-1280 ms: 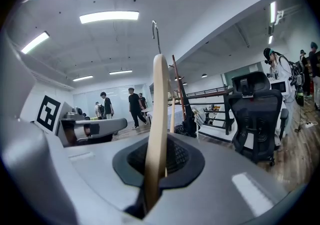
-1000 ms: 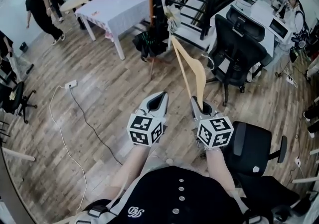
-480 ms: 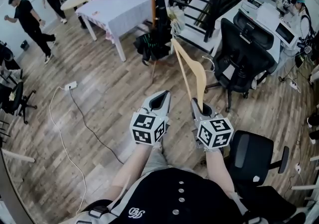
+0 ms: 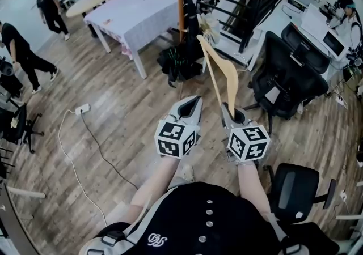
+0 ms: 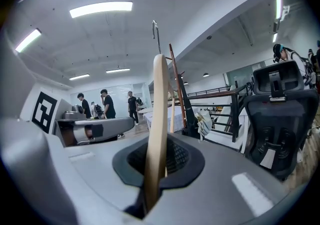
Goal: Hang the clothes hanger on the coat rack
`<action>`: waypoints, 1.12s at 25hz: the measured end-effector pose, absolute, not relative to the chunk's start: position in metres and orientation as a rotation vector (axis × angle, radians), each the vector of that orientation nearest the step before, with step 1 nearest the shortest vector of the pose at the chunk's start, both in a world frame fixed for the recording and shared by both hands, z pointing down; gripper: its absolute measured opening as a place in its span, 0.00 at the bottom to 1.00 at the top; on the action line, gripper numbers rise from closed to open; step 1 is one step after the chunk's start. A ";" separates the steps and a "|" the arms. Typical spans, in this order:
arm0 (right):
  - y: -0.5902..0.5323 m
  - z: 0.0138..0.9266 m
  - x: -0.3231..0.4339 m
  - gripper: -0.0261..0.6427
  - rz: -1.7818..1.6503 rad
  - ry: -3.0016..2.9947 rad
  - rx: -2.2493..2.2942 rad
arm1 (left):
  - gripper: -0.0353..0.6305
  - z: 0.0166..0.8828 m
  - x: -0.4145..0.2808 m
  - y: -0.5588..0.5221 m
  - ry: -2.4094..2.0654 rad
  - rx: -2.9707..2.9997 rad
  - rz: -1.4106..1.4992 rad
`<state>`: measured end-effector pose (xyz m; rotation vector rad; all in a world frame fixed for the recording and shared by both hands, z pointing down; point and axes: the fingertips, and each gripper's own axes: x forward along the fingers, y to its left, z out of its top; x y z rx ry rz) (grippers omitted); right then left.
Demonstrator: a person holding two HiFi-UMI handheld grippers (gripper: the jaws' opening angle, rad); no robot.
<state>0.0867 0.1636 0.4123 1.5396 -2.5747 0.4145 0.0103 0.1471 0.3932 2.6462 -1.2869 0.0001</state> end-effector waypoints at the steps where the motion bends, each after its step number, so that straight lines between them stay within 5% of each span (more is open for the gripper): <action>1: 0.151 0.411 0.082 0.04 0.409 -2.574 1.542 | 0.06 0.392 0.007 0.135 -1.280 2.654 -0.001; 28: -0.022 0.434 0.066 0.04 0.453 -2.554 1.569 | 0.06 0.419 -0.008 -0.038 -1.168 2.681 0.056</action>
